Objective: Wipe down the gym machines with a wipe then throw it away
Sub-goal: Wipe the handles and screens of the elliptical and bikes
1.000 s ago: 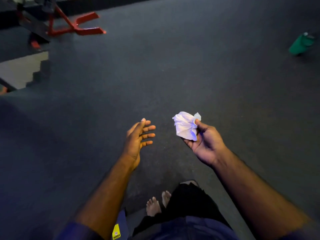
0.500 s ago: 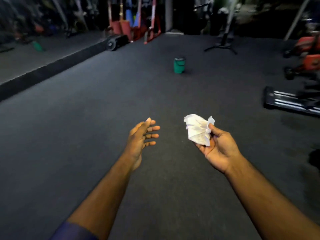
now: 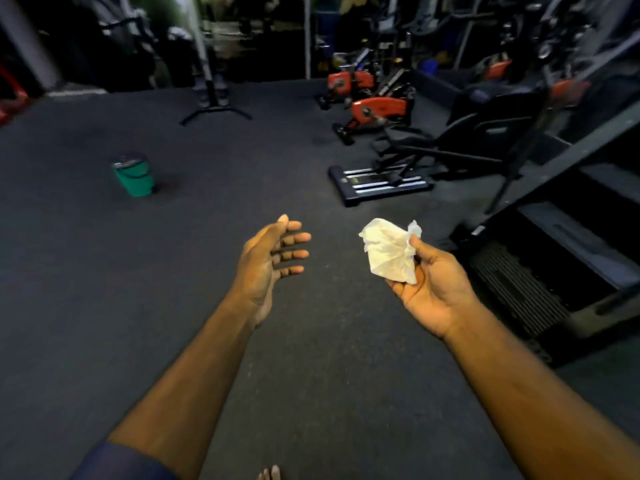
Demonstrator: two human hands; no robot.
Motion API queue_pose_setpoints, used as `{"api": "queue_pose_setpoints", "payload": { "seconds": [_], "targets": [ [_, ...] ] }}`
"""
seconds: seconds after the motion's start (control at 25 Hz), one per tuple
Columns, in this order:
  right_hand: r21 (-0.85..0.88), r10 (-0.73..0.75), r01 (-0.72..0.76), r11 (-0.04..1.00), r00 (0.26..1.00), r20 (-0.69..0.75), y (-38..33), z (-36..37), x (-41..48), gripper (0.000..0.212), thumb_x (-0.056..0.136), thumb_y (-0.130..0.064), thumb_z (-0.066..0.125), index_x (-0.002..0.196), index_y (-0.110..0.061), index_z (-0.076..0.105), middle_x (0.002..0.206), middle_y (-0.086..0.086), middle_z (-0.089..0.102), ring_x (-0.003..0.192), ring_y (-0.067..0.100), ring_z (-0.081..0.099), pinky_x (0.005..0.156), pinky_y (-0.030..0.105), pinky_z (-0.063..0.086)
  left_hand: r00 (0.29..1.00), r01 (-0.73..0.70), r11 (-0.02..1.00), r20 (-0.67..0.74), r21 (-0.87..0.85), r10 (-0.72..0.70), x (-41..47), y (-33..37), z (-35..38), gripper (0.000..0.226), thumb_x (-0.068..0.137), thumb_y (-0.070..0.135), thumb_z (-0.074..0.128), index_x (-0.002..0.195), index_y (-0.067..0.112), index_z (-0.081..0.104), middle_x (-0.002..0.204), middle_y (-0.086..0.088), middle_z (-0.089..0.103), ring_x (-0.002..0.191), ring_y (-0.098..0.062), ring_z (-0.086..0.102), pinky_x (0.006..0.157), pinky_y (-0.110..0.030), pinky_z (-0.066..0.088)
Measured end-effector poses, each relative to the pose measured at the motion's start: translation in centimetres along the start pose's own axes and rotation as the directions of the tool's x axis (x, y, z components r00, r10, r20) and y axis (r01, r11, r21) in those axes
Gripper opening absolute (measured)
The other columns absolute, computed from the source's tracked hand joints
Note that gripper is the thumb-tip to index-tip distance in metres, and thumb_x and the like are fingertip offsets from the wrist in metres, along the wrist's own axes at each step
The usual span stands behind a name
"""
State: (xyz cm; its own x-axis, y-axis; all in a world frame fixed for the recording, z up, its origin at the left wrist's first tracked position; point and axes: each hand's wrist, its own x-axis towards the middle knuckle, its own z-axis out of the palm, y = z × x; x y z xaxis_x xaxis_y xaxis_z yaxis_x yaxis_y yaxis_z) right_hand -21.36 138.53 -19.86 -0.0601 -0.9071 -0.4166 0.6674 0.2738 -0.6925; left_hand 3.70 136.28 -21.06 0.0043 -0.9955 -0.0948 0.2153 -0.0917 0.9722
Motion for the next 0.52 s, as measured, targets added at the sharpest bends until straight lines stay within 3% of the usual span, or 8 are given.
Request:
{"api": "queue_pose_setpoints", "payload": {
  "seconds": [0.04, 0.16, 0.4, 0.52],
  "targets": [
    [0.035, -0.021, 0.023, 0.999, 0.998, -0.053, -1.1, 1.0, 2.1, 0.03, 0.107, -0.026, 0.051, 0.11, -0.014, 0.079, 0.132, 0.013, 0.071, 0.127, 0.031, 0.065, 0.112, 0.046, 0.047, 0.998, 0.006, 1.0, 0.065, -0.013, -0.005, 4.4, 0.9, 0.5, 0.053, 0.1, 0.053, 0.059, 0.128, 0.009, 0.068, 0.12, -0.015, 0.076, 0.097, -0.028, 0.07, 0.079, -0.04, 0.055],
    [0.071, -0.096, 0.111, 0.991, 0.979, -0.18, -5.3, 3.0, 7.0, 0.035, 0.106, -0.026, 0.052, 0.135, -0.011, 0.065, 0.13, 0.013, 0.072, 0.126, 0.031, 0.066, 0.109, 0.044, 0.05, 0.971, 0.051, 0.998, 0.23, 0.036, -0.058, 15.9, 3.2, 4.7, 0.047, 0.101, 0.05, 0.058, 0.124, 0.01, 0.069, 0.118, -0.015, 0.077, 0.098, -0.03, 0.069, 0.081, -0.043, 0.054],
    [0.169, -0.197, 0.264, 0.949, 0.922, -0.335, -11.4, 3.1, 19.9, 0.027, 0.106, -0.025, 0.053, 0.126, -0.014, 0.068, 0.123, 0.012, 0.075, 0.116, 0.029, 0.071, 0.101, 0.043, 0.055, 0.915, 0.065, 0.992, 0.389, 0.11, -0.104, 34.2, 2.4, 13.7, 0.048, 0.104, 0.048, 0.056, 0.124, 0.007, 0.07, 0.117, -0.015, 0.077, 0.097, -0.03, 0.07, 0.085, -0.047, 0.054],
    [0.251, -0.184, 0.284, 0.926, 0.916, -0.356, -15.5, 2.7, 30.8, 0.033, 0.107, -0.025, 0.053, 0.135, -0.014, 0.063, 0.127, 0.011, 0.073, 0.118, 0.03, 0.071, 0.105, 0.044, 0.053, 0.901, 0.047, 0.987, 0.419, 0.155, -0.109, 44.9, 1.8, 17.5, 0.044, 0.105, 0.048, 0.055, 0.121, 0.01, 0.071, 0.118, -0.014, 0.077, 0.097, -0.028, 0.071, 0.084, -0.046, 0.055]
  ]
}}
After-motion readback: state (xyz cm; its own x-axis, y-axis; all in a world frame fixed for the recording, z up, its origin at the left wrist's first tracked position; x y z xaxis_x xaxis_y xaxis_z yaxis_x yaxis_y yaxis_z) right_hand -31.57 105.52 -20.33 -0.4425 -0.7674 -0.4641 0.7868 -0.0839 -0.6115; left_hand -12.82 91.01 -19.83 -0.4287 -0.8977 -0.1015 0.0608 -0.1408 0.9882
